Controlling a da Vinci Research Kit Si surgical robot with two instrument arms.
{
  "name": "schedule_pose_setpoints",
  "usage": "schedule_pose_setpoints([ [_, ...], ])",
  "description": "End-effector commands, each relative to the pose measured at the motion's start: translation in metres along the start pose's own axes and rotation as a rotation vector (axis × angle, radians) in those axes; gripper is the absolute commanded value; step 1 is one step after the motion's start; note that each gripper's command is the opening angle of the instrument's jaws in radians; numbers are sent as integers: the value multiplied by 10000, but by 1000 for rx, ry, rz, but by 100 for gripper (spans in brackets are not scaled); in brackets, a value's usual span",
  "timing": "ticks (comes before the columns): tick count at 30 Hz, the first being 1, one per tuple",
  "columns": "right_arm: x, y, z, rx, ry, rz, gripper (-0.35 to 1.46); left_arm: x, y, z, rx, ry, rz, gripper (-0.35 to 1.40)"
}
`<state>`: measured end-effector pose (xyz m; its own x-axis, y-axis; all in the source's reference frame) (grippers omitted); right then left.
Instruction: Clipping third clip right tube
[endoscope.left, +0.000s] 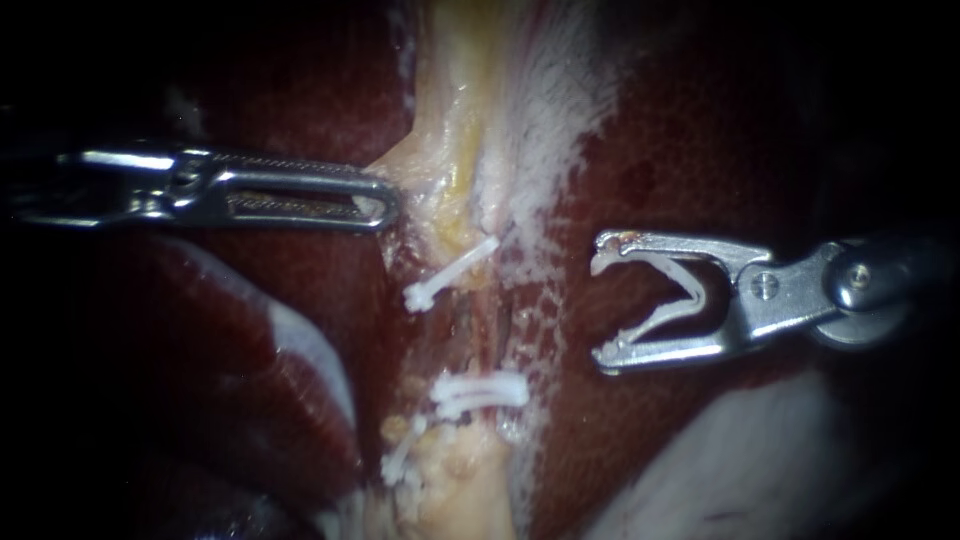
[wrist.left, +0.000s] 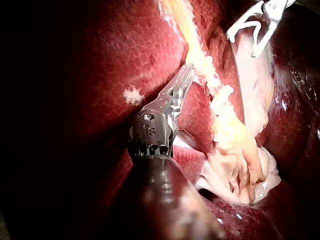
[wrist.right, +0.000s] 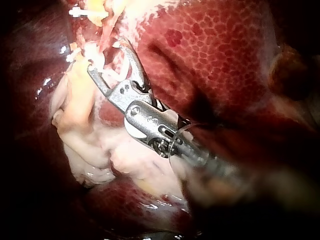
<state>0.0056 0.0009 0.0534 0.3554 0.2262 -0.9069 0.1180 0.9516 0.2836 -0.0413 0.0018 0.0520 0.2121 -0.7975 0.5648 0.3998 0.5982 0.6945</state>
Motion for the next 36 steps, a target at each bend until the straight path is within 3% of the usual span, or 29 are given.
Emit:
schedule_pose_setpoints([
  [1, 0, 0, 0, 0, -1, 4, 60, 0, 0, -1, 0, 0, 0, -35],
  [10, -6, -6, 11, -4, -2, 92, 60, -2, 2, -9, 6, 2, -1, -35],
  [17, -22, -19, 44, -1, -4, 209, 60, -16, 3, -37, 1, 2, -8, -35],
  [24, -29, -17, 72, -2, -6, 263, 60, -28, -17, -66, -6, -7, -23, -35],
  [31, -35, -9, 89, -7, -8, 298, 60, -32, -44, -79, -5, -13, -14, -35],
  [36, -38, -4, 102, 6, -7, 321, 60, -33, -54, -82, -5, -16, -14, -35],
])
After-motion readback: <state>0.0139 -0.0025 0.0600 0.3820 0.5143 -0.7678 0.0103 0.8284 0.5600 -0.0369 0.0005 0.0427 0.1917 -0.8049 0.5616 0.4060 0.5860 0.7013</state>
